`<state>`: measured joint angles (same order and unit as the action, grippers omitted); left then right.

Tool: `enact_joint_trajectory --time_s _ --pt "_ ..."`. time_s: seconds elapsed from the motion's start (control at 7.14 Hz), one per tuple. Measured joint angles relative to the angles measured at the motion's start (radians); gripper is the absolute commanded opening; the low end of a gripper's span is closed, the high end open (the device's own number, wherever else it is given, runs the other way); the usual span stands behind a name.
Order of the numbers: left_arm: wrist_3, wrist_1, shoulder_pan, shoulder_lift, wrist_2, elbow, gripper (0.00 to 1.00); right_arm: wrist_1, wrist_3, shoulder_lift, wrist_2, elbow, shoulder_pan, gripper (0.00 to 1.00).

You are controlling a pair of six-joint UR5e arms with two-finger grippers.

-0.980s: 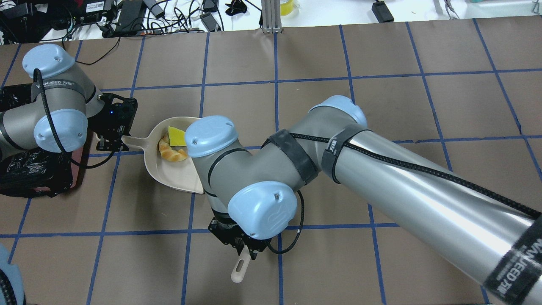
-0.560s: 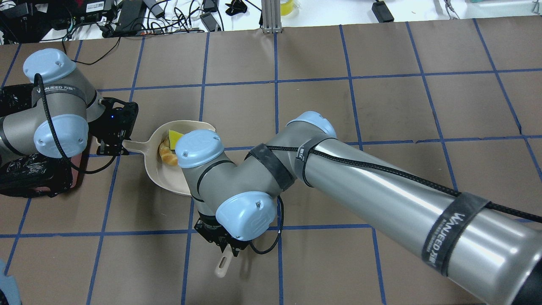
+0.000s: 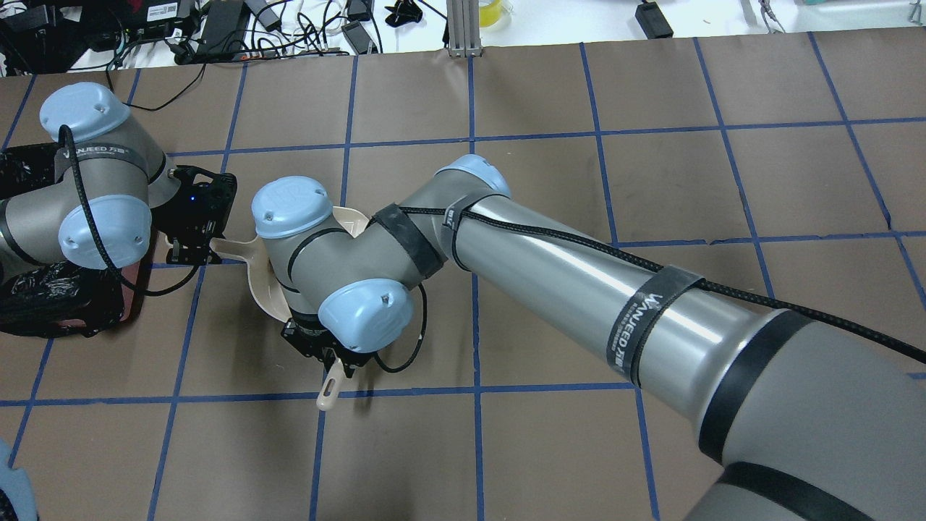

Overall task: Sweep and dump trash into bin
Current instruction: 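Sweep the yellow potato toward the dustpan with the brush, then lift the dustpan over the black bin and tip it while right withdraws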

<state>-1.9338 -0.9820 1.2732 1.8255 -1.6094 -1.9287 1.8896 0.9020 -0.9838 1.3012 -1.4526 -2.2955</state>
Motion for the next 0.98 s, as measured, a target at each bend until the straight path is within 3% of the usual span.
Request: enact_joint_trajectory --time_s 0.56,0.98 --pt "-0.013 0.003 -0.011 0.005 0.022 0.025 0.00 0.071 -0.073 0.016 -0.039 0.031 -0.003 0.00" --pt "-0.022 -0.001 -0.075 0.017 0.142 0.037 0.00 0.023 -0.157 0.001 0.054 0.026 0.013 0.00"
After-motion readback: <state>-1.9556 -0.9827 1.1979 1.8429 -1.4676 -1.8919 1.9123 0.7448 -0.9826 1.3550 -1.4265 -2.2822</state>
